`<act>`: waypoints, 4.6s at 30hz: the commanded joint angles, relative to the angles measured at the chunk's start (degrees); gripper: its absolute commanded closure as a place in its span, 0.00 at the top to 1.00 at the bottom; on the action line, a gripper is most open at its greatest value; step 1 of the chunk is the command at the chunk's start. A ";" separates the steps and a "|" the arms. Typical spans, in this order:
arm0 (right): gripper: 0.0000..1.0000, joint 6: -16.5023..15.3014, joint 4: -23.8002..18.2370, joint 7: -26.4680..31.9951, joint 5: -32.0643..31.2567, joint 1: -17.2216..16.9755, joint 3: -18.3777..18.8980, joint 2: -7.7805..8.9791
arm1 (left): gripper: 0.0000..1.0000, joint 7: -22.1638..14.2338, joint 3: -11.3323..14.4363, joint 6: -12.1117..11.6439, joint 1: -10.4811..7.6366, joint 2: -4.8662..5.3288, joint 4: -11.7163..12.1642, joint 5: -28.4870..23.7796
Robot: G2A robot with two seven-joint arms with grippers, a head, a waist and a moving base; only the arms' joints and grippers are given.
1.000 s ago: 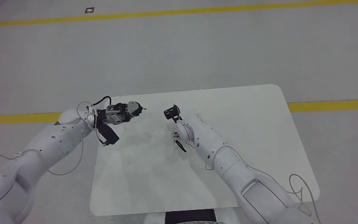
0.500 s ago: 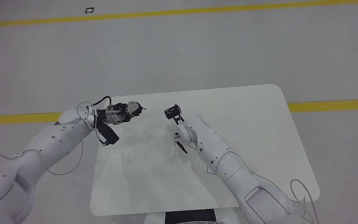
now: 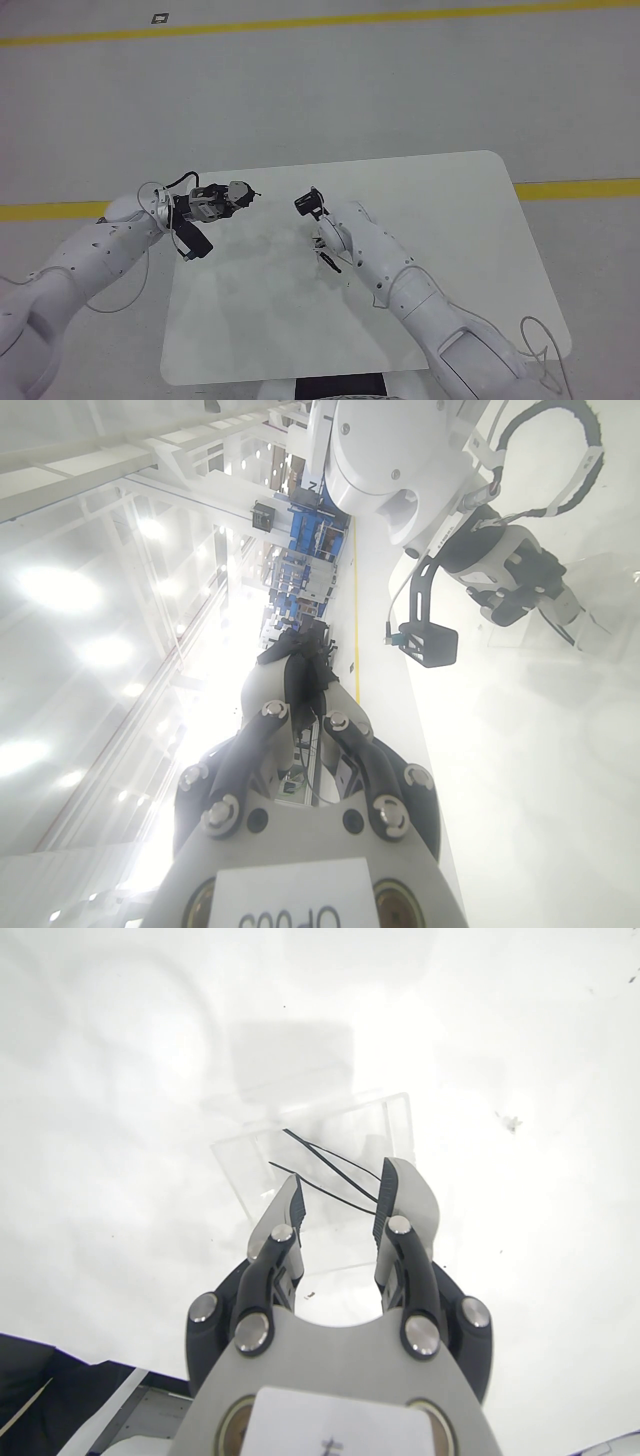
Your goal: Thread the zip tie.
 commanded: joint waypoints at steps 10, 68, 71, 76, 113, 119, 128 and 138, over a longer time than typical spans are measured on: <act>0.34 -0.40 5.32 -0.53 0.95 2.37 -1.73 -0.92 | 0.00 0.00 0.00 0.00 0.00 0.00 0.00 0.00; 0.00 -1.62 -5.95 -0.21 -0.07 -2.83 1.71 0.58 | 0.00 0.00 0.00 0.00 0.00 0.00 0.00 0.00; 0.00 -1.47 -5.83 -1.26 0.79 -2.83 1.48 0.44 | 0.00 0.00 0.00 0.00 0.00 0.00 0.00 0.00; 0.00 -0.84 -6.21 -3.26 1.86 -3.06 1.35 0.31 | 0.00 0.00 0.00 0.00 0.00 0.00 0.00 0.00; 0.16 0.10 -0.50 -3.94 5.14 -0.49 -0.61 -0.42 | 0.00 0.00 0.00 0.00 0.00 0.00 0.00 0.00; 0.07 0.17 0.70 -3.87 5.54 -0.03 -1.03 -0.57 | 0.00 0.00 0.00 0.00 0.00 0.00 0.00 0.00; 0.05 0.62 0.83 -3.57 5.73 -0.02 -1.42 -0.65 | 0.00 0.00 0.00 0.00 0.00 0.00 0.00 0.00; 0.13 0.95 -0.69 -3.19 5.47 -0.92 -1.19 -0.37 | 0.00 0.00 0.00 0.00 0.00 0.00 0.00 0.00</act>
